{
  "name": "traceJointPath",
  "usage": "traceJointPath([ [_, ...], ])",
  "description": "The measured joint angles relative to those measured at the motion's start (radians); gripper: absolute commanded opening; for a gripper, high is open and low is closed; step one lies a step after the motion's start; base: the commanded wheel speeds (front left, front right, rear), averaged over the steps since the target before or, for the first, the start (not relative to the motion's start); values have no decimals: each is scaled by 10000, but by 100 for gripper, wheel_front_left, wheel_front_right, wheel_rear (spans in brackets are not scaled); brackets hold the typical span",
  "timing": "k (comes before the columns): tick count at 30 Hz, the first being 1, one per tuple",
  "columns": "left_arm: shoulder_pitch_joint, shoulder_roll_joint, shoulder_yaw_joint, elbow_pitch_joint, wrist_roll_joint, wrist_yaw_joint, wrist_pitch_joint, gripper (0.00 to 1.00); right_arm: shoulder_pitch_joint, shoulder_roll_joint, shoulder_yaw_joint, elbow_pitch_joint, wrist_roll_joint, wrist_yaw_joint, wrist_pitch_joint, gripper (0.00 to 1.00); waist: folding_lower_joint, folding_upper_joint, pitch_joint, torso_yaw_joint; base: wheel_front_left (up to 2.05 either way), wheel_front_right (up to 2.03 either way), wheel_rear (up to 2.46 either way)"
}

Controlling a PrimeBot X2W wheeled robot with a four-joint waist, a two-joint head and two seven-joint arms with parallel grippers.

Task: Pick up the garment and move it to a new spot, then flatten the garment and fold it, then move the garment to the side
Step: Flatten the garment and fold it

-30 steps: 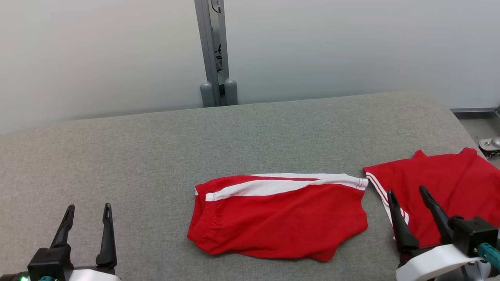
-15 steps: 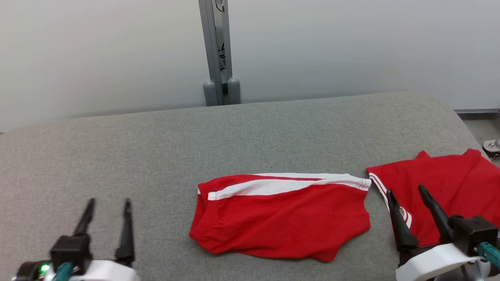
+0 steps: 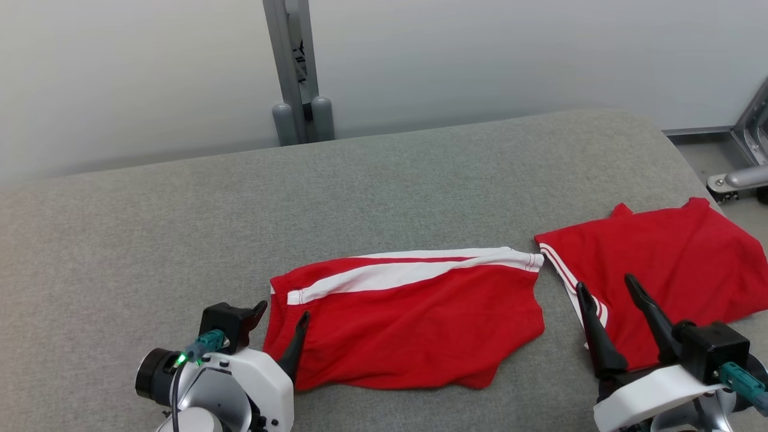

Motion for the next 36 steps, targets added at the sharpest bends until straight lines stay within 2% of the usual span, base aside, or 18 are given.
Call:
traceJointPath([
  [6, -783, -213, -33, 1496, -385, -662, 104, 100, -178, 0, 25, 153, 88, 0, -180, 100, 0, 0, 418, -356, 0, 0, 0],
  [7, -890, -222, -65, 1701, -399, -767, 171, 98, -201, -2, 10, 184, 90, 0, -198, 100, 0, 0, 484, -396, 0, 0, 0],
  [8, -973, -253, -54, 1875, -474, -846, 136, 78, -246, -2, -2, 211, 92, 0, -213, 100, 0, 0, 546, -432, 0, 0, 0],
  [10, -1075, -286, -38, 2073, -504, -861, 94, 7, -309, 4, -8, 222, 94, 0, -265, 100, 0, 0, 603, -460, 0, 0, 0],
  [11, -1162, -301, -31, 2243, -504, -865, 27, 0, -344, 2, -36, 238, 98, 0, -278, 100, 0, 0, 652, -478, 0, 0, 0],
  [15, -1319, -391, -31, 2648, -533, -1032, -240, 0, -387, 4, -75, 316, 105, 0, -341, 100, 1, 0, 771, -511, 0, 0, 0],
  [20, -1252, -399, 12, 2504, -577, -991, -660, 0, -437, 4, -188, 353, 159, 0, -405, 100, 1, -1, 808, -399, 0, 0, 0],
  [26, -150, 188, 173, 1124, -520, -633, -1005, 0, -447, 6, -357, 339, 167, 0, -458, 100, 0, 0, 788, -172, 0, 0, 0],
  [30, 884, 696, 318, 109, -637, -288, -734, 0, -425, 8, -453, 305, 151, 0, -449, 100, 0, 0, 785, 97, 0, 0, 0],
  [33, 1529, 798, 435, -336, -965, -171, -529, 0, -429, 6, -477, 288, 150, 0, -395, 100, 0, 0, 800, 321, 0, 0, 0],
  [36, 1960, 759, 466, -504, -1358, -242, -447, 0, -435, 8, -502, 272, 148, 0, -349, 100, 0, 0, 796, 599, 0, 0, 0],
])
